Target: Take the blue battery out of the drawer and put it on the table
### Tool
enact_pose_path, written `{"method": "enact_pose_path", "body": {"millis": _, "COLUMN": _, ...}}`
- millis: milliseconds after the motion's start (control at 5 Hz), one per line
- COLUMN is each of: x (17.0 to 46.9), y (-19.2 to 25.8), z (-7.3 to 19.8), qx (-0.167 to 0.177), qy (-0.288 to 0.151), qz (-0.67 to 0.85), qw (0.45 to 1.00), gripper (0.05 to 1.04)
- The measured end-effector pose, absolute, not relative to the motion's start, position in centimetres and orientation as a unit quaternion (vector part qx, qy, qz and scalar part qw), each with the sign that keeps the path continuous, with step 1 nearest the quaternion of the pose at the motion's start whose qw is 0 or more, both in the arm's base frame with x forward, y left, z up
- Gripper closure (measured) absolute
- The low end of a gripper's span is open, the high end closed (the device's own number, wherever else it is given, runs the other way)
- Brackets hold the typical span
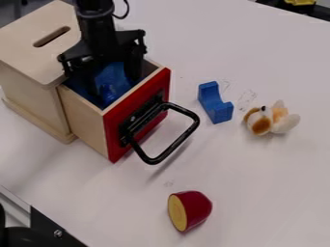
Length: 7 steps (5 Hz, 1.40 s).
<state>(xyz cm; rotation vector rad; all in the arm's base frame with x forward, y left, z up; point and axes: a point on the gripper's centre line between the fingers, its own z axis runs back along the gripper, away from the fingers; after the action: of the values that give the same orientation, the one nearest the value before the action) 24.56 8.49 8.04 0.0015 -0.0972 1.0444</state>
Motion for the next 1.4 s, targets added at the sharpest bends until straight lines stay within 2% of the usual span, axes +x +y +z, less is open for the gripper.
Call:
{"method": "enact_pose_path", "body": {"millis": 200, "x": 24.5, "y": 8.9, "z": 6.8, "qx": 0.006, "qy": -0.033, "qz": 0.502, "qw": 0.864, "gripper": 0.089}}
{"method": "enact_pose_path", "body": {"millis": 400, "x": 24.8, "y": 9.1, "z": 6.0, "qx": 0.01, "qy": -0.029, "qz": 0.504, "qw": 0.863, "gripper": 0.14}}
{"method": "enact_pose_path", "body": {"millis": 600, "x": 24.8, "y": 9.1, "z": 5.8, "qx": 0.026, "qy": -0.033, "qz": 0.508, "qw": 0.86, "gripper": 0.404}}
{"method": "enact_pose_path", "body": {"millis": 800, "x": 24.5, "y": 8.8, "z": 5.8, "qx": 0.024, "qy": -0.022, "qz": 0.503, "qw": 0.864, "gripper": 0.676}}
{"method": "enact_pose_path", "body": {"millis": 1200, "x": 23.9, "y": 7.9, "z": 9.1, "qx": 0.023, "qy": -0.055, "qz": 0.494, "qw": 0.867, "gripper": 0.684}}
{"method": "enact_pose_path", "body": {"millis": 1400, "x": 24.0, "y": 7.4, "z": 11.7, "qx": 0.013, "qy": -0.069, "qz": 0.485, "qw": 0.872, "gripper": 0.684}}
